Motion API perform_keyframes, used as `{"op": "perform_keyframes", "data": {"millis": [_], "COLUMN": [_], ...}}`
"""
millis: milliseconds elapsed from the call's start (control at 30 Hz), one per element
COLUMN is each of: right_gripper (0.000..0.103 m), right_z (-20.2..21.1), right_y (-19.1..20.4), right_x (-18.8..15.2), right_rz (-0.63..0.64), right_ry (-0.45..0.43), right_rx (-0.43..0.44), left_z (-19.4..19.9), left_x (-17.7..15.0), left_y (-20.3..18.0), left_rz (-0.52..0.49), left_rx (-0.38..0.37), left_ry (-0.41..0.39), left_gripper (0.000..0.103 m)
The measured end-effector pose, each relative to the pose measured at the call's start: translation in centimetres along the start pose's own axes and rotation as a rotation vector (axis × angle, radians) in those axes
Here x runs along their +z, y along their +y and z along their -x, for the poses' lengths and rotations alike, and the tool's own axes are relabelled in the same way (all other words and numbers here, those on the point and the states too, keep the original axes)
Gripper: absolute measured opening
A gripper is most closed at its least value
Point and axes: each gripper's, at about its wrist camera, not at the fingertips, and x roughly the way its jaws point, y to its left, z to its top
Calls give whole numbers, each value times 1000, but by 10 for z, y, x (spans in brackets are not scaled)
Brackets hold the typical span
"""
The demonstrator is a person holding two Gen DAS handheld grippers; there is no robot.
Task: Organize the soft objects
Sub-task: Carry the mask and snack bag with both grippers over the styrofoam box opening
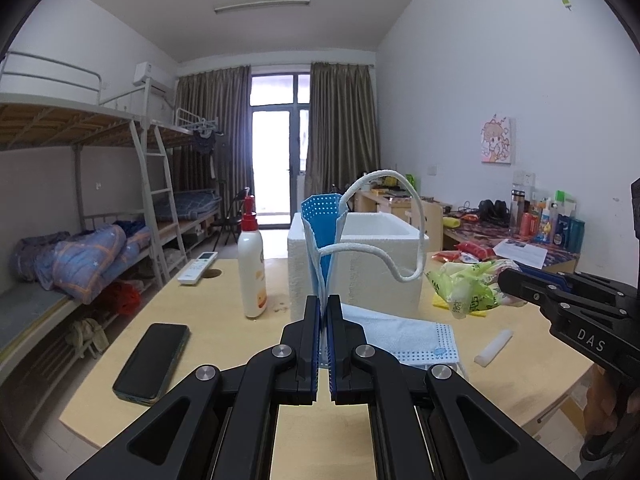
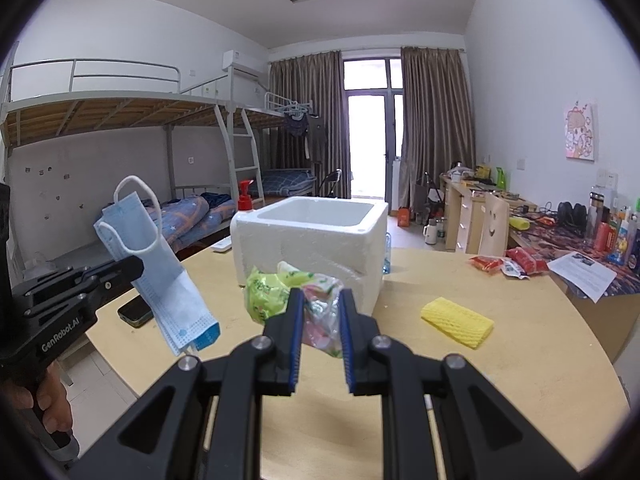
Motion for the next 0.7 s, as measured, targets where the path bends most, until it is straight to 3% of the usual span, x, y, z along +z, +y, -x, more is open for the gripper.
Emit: {"op": "perform_keyframes", "data": {"millis": [700], "right_gripper": [20], "right_z": [-10], "right_y": [3], "right_x": [25], "right_rz": [8], "right_ry": [-19], "right_rx": [2], "left_z": [-18], "left_x": [31], "left_y": [-1], "left_rz": [-28], "left_rx": [-1], "left_ry": [-16], "left_gripper": [3]}}
